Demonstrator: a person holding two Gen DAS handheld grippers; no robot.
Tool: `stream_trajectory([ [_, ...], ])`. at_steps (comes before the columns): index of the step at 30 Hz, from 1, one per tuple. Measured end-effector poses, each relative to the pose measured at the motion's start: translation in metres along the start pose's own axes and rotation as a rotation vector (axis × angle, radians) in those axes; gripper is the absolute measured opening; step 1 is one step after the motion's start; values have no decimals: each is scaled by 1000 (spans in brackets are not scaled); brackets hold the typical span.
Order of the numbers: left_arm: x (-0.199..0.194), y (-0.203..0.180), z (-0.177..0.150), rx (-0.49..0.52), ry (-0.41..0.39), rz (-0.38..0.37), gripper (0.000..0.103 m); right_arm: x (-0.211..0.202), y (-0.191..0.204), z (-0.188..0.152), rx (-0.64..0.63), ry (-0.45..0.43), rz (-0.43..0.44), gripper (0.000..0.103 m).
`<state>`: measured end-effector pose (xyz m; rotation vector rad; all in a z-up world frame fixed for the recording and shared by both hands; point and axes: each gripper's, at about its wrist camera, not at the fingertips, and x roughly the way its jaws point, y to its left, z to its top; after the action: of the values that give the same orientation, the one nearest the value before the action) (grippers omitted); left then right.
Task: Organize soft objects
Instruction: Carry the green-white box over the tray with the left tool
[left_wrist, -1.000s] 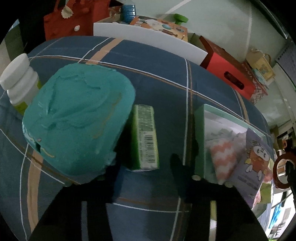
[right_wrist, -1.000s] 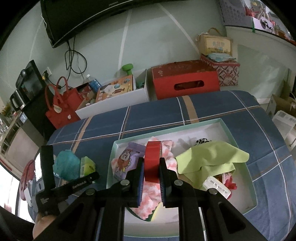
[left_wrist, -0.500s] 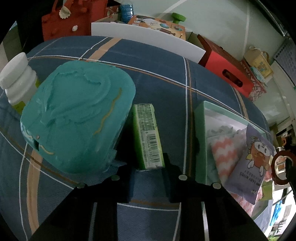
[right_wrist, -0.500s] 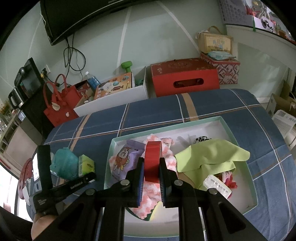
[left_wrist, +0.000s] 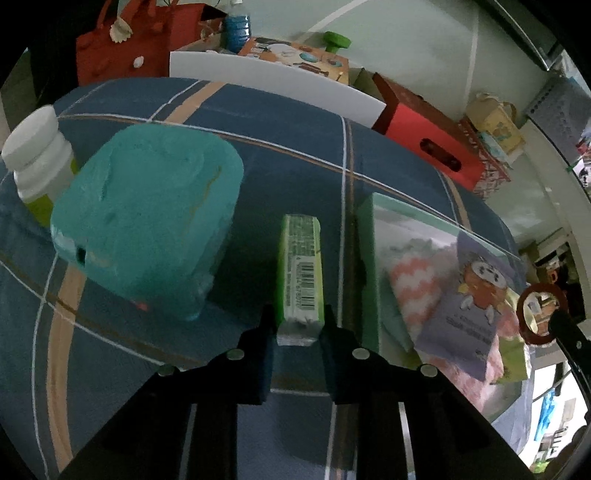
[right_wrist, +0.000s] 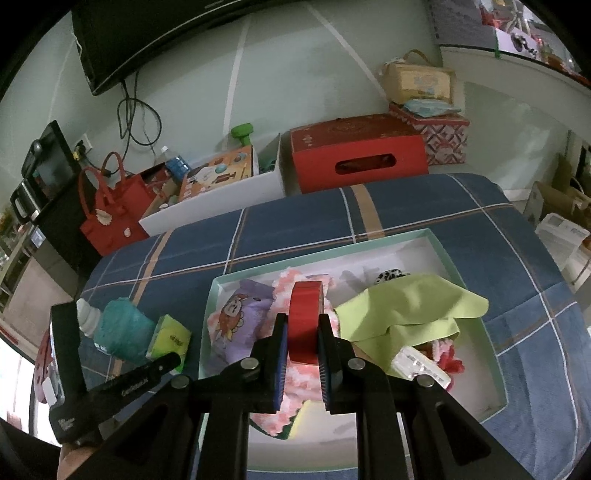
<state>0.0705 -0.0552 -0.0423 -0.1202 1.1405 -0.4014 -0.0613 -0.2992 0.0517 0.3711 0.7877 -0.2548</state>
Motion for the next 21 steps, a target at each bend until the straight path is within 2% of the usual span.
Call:
stream_trajectory([
  [4, -3, 1, -7, -5, 8, -23, 23, -4, -4, -5, 1, 5, -14, 16],
  [13, -29, 1, -26, 20, -26, -63, 22, -10, -8, -25, -6, 37, -39, 16],
  [21, -64, -4, -38, 46, -77, -152, 22, -10, -15, -40, 2, 66, -53, 16],
])
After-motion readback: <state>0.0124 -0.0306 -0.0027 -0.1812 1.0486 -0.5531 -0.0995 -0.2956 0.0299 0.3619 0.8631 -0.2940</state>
